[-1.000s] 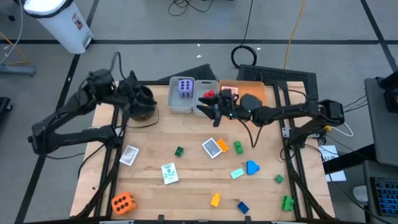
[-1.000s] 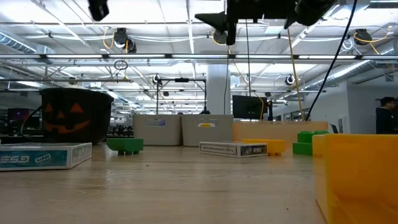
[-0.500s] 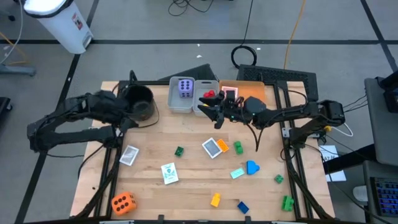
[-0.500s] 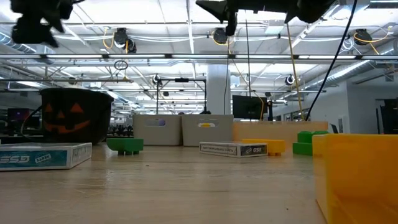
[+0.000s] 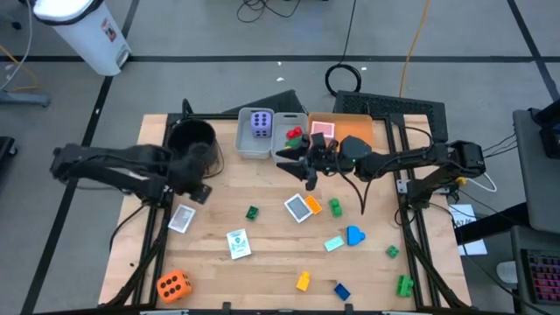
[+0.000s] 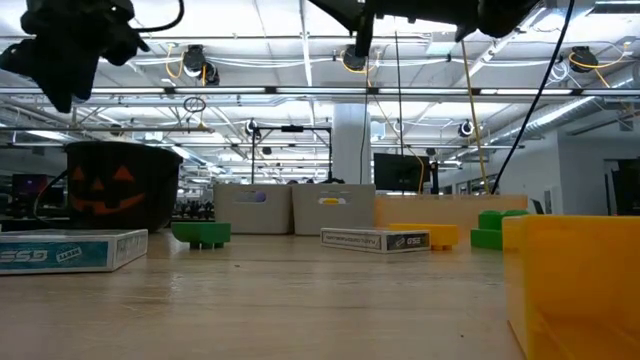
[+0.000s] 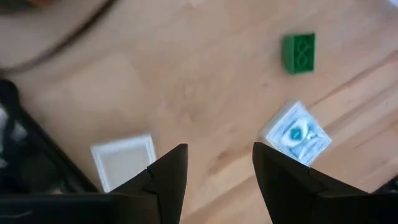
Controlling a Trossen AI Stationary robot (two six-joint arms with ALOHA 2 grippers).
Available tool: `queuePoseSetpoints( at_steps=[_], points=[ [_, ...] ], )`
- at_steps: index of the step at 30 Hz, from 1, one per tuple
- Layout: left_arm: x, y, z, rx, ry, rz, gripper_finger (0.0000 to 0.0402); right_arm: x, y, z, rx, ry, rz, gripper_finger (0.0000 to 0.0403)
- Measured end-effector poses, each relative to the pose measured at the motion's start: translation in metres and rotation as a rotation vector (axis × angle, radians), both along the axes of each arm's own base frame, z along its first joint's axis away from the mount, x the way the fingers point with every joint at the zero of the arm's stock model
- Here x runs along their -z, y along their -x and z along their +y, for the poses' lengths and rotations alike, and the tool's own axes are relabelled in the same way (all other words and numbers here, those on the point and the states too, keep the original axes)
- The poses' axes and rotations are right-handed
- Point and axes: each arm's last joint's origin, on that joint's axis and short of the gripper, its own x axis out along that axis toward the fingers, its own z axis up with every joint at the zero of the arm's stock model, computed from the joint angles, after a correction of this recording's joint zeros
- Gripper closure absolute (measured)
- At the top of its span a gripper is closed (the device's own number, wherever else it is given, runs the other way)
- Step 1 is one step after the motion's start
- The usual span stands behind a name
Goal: Pick & Place Toys
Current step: Put the brown playing card into the orange bin
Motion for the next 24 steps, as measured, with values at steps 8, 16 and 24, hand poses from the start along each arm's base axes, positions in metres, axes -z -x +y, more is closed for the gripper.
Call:
queuePoseSetpoints(
  at_steps=[8, 16, 24],
  points=[
    [0.009, -0.010, -0.044, -0.065, 0.066, 0.039, 0.0216, 0.003, 0.002, 0.003, -0.126, 0.019, 0.069, 0.0193],
    [0.012, 0.007, -0.062, -0.154, 0.054, 0.151, 0.0216, 0.010, 0.002, 0.004, -0.160, -0.001, 0.153, 0.0193],
    [0.016, 0.024, -0.072, -0.284, 0.006, 0.335, 0.0215, 0.012, 0.002, 0.004, -0.144, 0.043, 0.166, 0.0193]
  ],
)
